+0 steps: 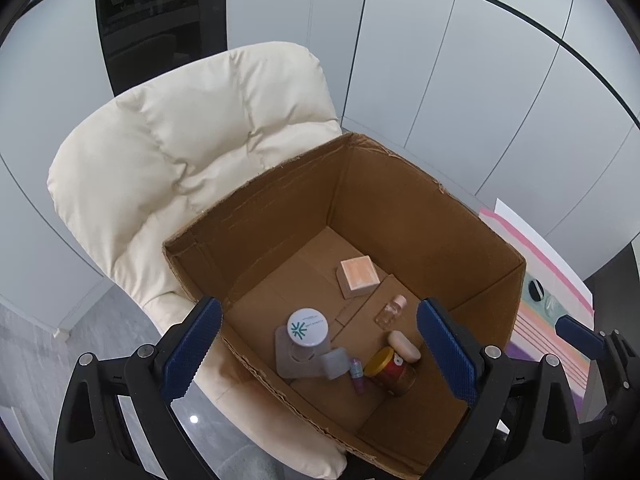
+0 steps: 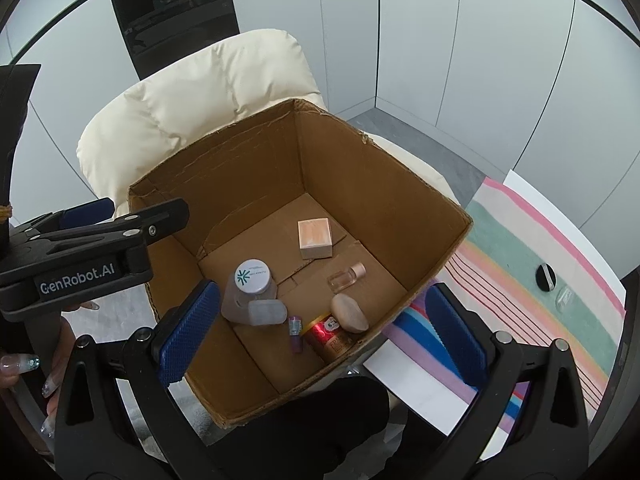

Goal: Organize objects
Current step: 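Withdraw both tools from the box back toward the striped cloth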

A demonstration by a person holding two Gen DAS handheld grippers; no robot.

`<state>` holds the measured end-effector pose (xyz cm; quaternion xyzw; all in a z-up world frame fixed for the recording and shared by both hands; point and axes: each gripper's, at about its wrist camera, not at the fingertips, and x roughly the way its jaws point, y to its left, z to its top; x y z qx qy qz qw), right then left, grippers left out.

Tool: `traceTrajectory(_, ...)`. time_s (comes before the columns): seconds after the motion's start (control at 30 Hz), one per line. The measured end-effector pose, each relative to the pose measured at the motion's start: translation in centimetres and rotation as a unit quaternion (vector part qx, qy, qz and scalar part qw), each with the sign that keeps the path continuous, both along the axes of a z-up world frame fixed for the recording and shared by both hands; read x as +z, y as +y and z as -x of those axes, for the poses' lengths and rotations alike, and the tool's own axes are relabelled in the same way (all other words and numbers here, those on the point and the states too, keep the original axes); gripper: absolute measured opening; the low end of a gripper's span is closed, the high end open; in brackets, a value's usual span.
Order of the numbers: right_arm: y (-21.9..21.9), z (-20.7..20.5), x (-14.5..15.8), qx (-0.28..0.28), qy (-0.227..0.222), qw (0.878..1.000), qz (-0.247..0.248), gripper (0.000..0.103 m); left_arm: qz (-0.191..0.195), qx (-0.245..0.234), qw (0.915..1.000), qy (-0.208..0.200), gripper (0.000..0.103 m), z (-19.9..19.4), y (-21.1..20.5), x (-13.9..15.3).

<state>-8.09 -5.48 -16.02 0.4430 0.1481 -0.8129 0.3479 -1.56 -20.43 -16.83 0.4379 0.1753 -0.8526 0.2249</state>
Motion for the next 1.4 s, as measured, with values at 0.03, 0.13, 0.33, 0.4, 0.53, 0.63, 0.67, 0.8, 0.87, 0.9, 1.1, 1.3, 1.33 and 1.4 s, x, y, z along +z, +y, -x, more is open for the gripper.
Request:
traceTrajectory(0.03, 0.2, 0.0, 0.0, 0.0, 0.0, 1.0, -0.001, 0.103, 0.0, -0.003, 1.0, 0.002, 0.099, 0.0, 0.2, 0.1)
traceTrajectory(0.13, 1.1, 0.0, 0.3, -0.009, 0.003, 1.0, 0.004, 0.103, 0.006, -0.011, 0.9999, 0.003, 0.099, 0.1, 1.0, 0.6)
traceTrajectory(0.33, 3.9, 0.8, 0.4, -0.036, -0.003, 0.999, 0.013, 0.103, 0.008, -0.034, 0.9994, 0.007, 0.099, 1.0, 3.5, 1.1)
traceTrajectory(0.4, 5.4, 1.2, 0.4, -0.05, -0.005, 0.999, 0.015, 0.103, 0.007, -0.048, 0.9988, 0.004, 0.099, 1.8, 4.7, 1.0)
traceTrajectory(0.53, 8.2, 2.1, 0.4, -0.077, -0.013, 0.997, 0.022, 0.103, 0.012, -0.085, 0.9962, -0.009, 0.099, 3.5, 7.7, 0.7)
traceTrajectory(0.63, 10.7, 2.9, 0.5, -0.1, -0.017, 0.994, 0.029, 0.103, 0.016, -0.116, 0.993, -0.015, 0.099, 4.7, 10.2, 0.5)
traceTrajectory(0.67, 11.7, 3.1, 0.5, -0.11, -0.017, 0.993, 0.031, 0.103, 0.017, -0.123, 0.9922, -0.015, 0.099, 5.1, 11.0, 0.5)
traceTrajectory(0.8, 14.9, 4.0, 0.3, -0.141, -0.021, 0.989, 0.034, 0.103, 0.021, -0.15, 0.9884, -0.012, 0.099, 6.2, 13.8, 0.7)
traceTrajectory(0.87, 16.5, 4.3, 0.1, -0.156, -0.022, 0.987, 0.034, 0.103, 0.021, -0.163, 0.9864, -0.01, 0.099, 6.8, 15.1, 0.7)
traceTrajectory(0.9, 17.2, 4.5, 0.0, -0.162, -0.022, 0.986, 0.033, 0.103, 0.019, -0.17, 0.9852, -0.01, 0.099, 7.2, 16.0, 0.7)
traceTrajectory(1.1, 22.1, 5.3, -0.8, -0.207, -0.029, 0.977, 0.034, 0.103, 0.02, -0.209, 0.9775, -0.014, 0.099, 8.9, 20.3, 0.0)
traceTrajectory(1.3, 26.9, 6.1, -1.8, -0.253, -0.035, 0.966, 0.034, 0.103, 0.02, -0.247, 0.9685, -0.021, 0.099, 10.6, 24.5, -1.0)
traceTrajectory(1.33, 27.5, 6.2, -2.0, -0.258, -0.036, 0.965, 0.033, 0.103, 0.018, -0.251, 0.9675, -0.022, 0.099, 10.9, 25.1, -1.2)
traceTrajectory(1.4, 28.9, 6.5, -2.4, -0.269, -0.04, 0.962, 0.032, 0.103, 0.016, -0.258, 0.9658, -0.025, 0.099, 11.4, 25.9, -1.6)
